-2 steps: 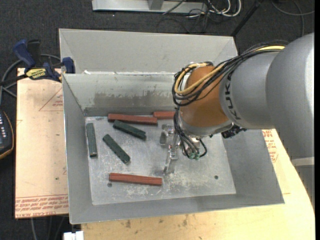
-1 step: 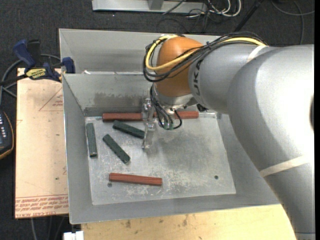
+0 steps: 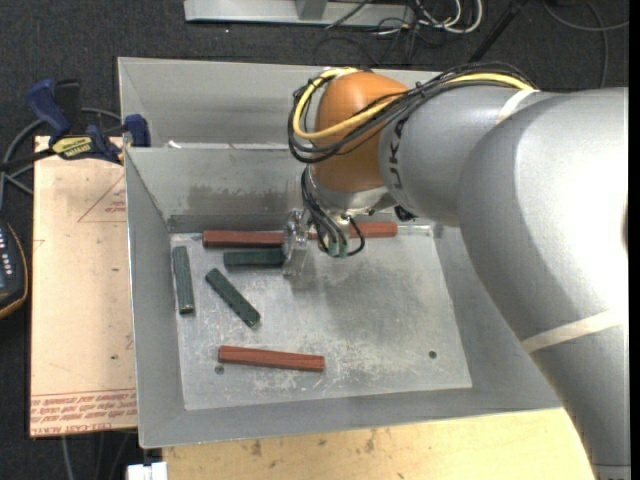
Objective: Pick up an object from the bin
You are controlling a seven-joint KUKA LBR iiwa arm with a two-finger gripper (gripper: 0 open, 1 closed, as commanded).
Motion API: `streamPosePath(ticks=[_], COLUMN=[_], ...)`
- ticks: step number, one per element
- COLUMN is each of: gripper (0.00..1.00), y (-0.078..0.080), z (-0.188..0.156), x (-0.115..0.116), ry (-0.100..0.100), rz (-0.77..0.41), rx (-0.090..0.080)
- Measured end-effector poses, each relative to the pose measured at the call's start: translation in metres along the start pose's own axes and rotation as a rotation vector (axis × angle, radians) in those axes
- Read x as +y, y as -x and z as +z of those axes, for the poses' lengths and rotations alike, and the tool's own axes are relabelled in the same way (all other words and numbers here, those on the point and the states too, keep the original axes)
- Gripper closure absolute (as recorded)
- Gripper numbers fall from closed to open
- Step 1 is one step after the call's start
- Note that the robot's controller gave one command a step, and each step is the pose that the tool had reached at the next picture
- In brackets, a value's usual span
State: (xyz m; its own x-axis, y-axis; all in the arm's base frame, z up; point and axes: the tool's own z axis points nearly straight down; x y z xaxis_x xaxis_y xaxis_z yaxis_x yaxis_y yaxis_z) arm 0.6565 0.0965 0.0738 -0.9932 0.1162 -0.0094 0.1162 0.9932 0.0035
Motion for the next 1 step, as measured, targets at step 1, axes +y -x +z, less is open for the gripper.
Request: streamPosePath(ticks=[1], gripper=[1.0], y=[-0.0342], z=[-0.0103], x=[0.0436], ry=[-0.001], rz=[0.058], rx=[0.009])
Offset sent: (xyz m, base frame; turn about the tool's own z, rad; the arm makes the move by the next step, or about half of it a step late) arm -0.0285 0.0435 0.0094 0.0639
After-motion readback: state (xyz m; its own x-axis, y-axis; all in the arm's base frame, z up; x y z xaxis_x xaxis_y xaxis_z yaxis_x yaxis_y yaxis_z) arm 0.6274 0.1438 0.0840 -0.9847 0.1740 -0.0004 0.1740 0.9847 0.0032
